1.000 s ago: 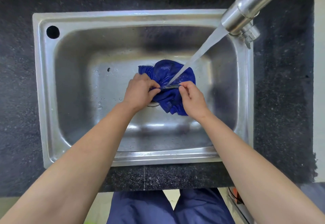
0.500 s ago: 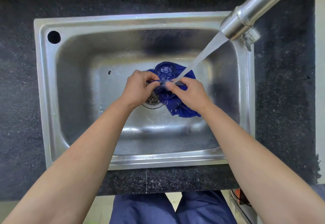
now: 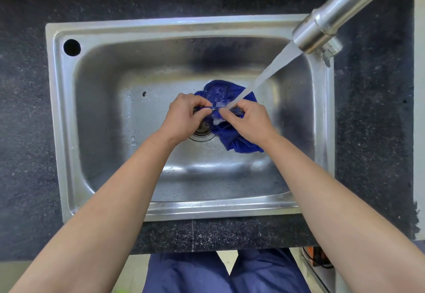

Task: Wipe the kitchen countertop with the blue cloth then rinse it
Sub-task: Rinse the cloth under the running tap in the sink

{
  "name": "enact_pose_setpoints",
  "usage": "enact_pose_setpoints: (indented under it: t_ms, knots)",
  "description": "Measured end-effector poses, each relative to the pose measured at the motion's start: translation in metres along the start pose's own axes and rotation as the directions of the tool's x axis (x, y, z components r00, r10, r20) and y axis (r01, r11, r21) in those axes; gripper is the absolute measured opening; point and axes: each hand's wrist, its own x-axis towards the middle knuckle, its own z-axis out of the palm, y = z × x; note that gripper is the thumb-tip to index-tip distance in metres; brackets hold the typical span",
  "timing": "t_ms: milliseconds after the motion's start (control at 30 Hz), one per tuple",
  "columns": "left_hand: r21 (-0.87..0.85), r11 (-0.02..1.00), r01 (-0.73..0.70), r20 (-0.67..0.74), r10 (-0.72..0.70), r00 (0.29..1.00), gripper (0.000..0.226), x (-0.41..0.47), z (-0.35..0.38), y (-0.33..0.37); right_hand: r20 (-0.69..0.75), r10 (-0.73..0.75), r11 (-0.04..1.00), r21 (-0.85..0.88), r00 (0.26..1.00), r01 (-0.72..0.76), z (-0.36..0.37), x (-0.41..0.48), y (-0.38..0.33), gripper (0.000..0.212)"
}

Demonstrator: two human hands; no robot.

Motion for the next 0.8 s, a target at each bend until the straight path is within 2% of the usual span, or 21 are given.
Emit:
enact_pose_setpoints:
  t_ms: [67,167,233,367,500,633,700,800]
  knots:
    - [0.02,1.0,-0.007,0.006,0.007,1.0,0.011,-0.002,0.0,-0.001,0.008,-0.016,0.998,-0.053,1.0,0.016,0.001,0.002,0.003,0.032]
    - [-0.018,0.998,0.058,-0.055,-0.059,0.997,0.009,-0.003,-0.007,-0.015,0.0,0.058,0.993,-0.107,0.998,-0.058,-0.018,0.003,0.02,0.022]
    - [-0.081,0.988,0.132,-0.112,-0.141,0.984,0.009,-0.004,-0.017,-0.033,-0.008,0.084,0.973,-0.215,0.996,-0.083,-0.035,0.001,0.036,0.02]
    - [-0.1,0.964,0.246,-0.079,-0.254,0.964,0.014,-0.004,-0.025,-0.054,0.106,-0.003,0.927,-0.373,0.994,0.043,-0.021,0.002,0.03,0.027]
    - [-0.15,0.962,0.228,-0.043,-0.237,0.971,0.015,-0.007,-0.013,-0.038,0.092,-0.097,0.939,-0.321,0.991,0.122,0.02,0.009,0.01,0.021]
    - [-0.267,0.943,0.198,0.016,-0.201,0.98,0.01,-0.013,-0.01,-0.019,0.149,-0.072,0.93,-0.348,0.986,0.121,0.04,0.014,0.008,0.044]
    - [-0.347,0.916,0.203,0.079,-0.187,0.979,0.009,-0.016,-0.012,-0.011,0.188,-0.08,0.914,-0.379,0.979,0.148,0.041,0.014,0.013,0.036]
    - [-0.395,0.896,0.205,0.075,-0.191,0.979,0.008,-0.015,-0.013,-0.008,0.119,-0.096,0.929,-0.347,0.988,0.132,0.03,0.008,0.02,0.03]
